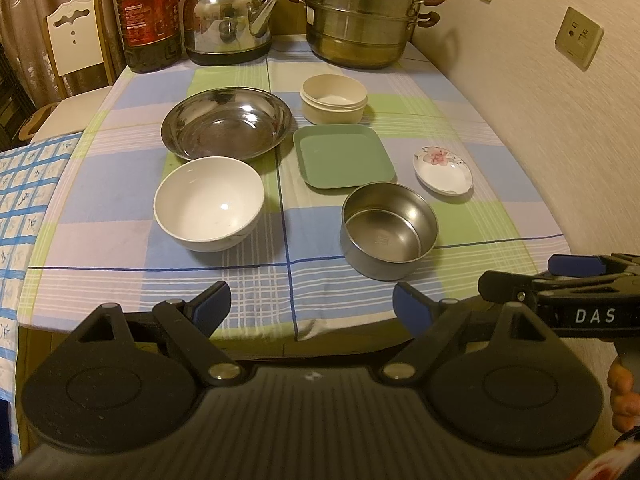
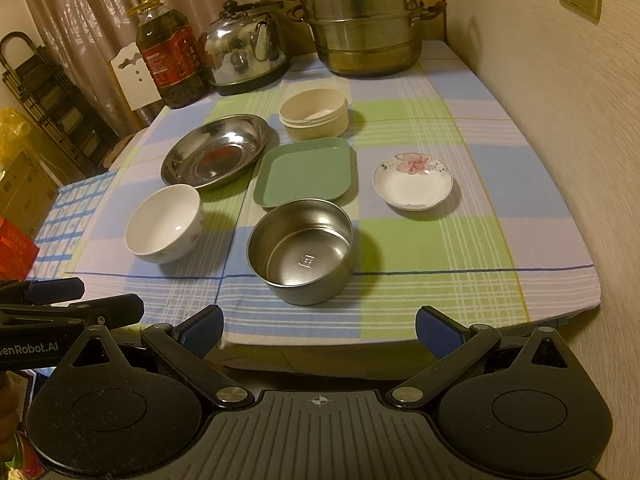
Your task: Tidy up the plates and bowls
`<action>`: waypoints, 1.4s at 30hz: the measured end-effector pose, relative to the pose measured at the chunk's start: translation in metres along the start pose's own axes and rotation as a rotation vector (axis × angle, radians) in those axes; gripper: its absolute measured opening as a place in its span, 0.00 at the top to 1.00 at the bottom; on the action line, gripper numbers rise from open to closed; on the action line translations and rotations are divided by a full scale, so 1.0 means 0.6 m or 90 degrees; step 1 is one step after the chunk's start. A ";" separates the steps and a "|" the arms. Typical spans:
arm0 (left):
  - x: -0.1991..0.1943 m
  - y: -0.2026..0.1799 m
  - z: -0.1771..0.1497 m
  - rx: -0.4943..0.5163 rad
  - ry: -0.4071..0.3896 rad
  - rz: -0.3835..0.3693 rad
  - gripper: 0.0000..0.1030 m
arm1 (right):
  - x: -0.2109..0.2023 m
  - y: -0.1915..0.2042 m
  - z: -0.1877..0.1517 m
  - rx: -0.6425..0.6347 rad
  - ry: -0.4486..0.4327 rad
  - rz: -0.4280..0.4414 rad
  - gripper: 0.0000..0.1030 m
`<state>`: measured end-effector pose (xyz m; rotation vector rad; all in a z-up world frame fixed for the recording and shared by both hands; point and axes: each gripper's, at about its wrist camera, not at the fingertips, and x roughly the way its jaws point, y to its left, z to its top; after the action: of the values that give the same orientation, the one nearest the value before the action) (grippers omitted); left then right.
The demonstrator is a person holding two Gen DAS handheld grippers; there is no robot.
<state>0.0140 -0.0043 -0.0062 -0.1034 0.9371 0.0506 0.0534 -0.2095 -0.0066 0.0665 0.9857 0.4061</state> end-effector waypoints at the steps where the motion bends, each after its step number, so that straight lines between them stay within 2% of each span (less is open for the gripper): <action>1: 0.000 0.000 0.000 0.000 0.000 0.000 0.16 | -0.001 -0.002 0.002 0.000 0.000 0.000 0.01; 27: 0.015 -0.017 0.004 -0.003 0.002 -0.008 0.16 | 0.002 -0.028 -0.003 0.012 -0.002 0.002 0.01; 34: 0.028 -0.011 0.027 -0.007 -0.009 -0.030 0.18 | 0.007 -0.058 0.011 0.034 -0.034 0.007 0.01; 42: 0.060 -0.003 0.080 -0.010 -0.036 -0.043 0.21 | 0.024 -0.094 0.042 0.059 -0.085 0.014 0.01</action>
<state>0.0739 -0.0010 -0.0069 -0.1470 0.8757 -0.0025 0.0982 -0.2530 -0.0170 0.1861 0.8724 0.3715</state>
